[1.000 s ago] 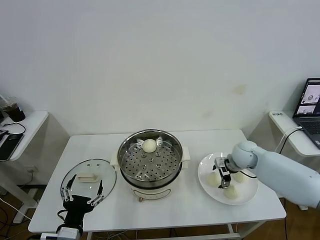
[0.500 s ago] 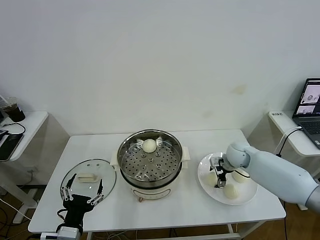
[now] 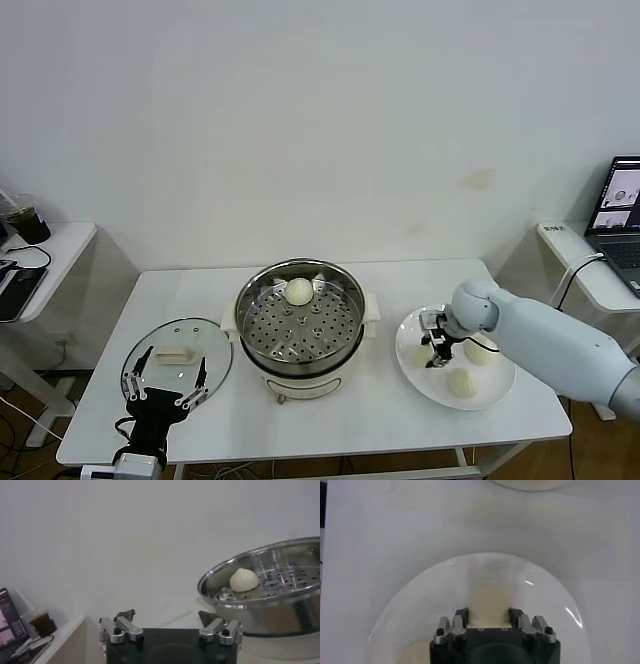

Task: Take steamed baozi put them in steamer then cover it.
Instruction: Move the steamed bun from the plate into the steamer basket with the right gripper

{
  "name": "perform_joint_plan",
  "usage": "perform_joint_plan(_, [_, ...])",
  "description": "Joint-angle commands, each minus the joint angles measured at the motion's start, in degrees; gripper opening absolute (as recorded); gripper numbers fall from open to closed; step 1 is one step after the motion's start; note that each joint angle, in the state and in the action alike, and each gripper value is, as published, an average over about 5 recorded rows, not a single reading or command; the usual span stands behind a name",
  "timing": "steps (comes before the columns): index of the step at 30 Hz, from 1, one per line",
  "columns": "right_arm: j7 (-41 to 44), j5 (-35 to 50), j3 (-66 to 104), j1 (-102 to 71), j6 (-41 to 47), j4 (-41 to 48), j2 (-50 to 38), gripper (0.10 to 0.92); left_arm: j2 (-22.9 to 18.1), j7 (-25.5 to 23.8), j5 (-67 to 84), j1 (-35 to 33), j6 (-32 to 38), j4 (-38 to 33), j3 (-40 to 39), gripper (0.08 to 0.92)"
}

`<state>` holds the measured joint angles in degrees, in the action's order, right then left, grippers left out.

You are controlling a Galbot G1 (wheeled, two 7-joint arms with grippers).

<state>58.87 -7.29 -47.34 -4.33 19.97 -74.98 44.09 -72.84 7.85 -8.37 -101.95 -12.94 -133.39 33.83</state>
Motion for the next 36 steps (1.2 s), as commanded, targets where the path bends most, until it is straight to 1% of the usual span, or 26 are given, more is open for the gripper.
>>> perform_joint_plan(1, [0.85,1.61,-1.14,3.21,0.17,-1.40,-1.74,0.538,0.11,-0.05,0.05,0.07,-0.16,-0.06,-0.04,0.823])
perform_joint_plan(5, [1.11,4.68,-4.38,10.37,0.84,-4.44,-4.56,0.548,0.32,-0.10,0.15,0.17,-0.21,0.04,-0.01,0.823])
perform_joint_plan(9, [1.05,10.14,-10.37,21.01,2.13,-7.95,-6.46,0.551,0.48,-0.11,0.17,0.26,-0.21,0.08,-0.12,0.823])
perform_joint_plan(12, [0.83,14.90,-15.57,29.60,3.42,-10.52,-6.54,0.551,0.57,-0.11,0.22,0.24,-0.21,-0.04,-0.20,0.823])
perform_joint_plan(16, [0.22,21.46,-22.19,41.69,5.22,-13.76,-4.41,0.551,0.79,-0.11,0.31,0.06,-0.19,-0.32,-0.25,0.823])
perform_joint_plan(20, [-0.96,27.76,-25.91,49.50,7.63,-16.22,-0.31,0.555,1.02,-0.12,0.41,-0.06,-0.18,-0.58,-0.21,0.823])
perform_joint_plan(25, [-4.17,36.07,-26.62,51.46,11.27,-16.95,6.33,0.560,0.98,-0.10,0.48,0.10,-0.17,-0.70,-0.06,0.823])
perform_joint_plan(29, [-7.34,39.52,-25.30,47.45,13.73,-14.41,13.64,0.560,0.96,-0.06,0.64,0.01,-0.08,-0.73,0.59,0.823])
perform_joint_plan(36, [-10.48,40.36,-22.91,38.55,15.95,-5.43,26.50,0.560,1.04,-0.12,0.91,-0.27,-0.15,-1.42,2.27,0.823])
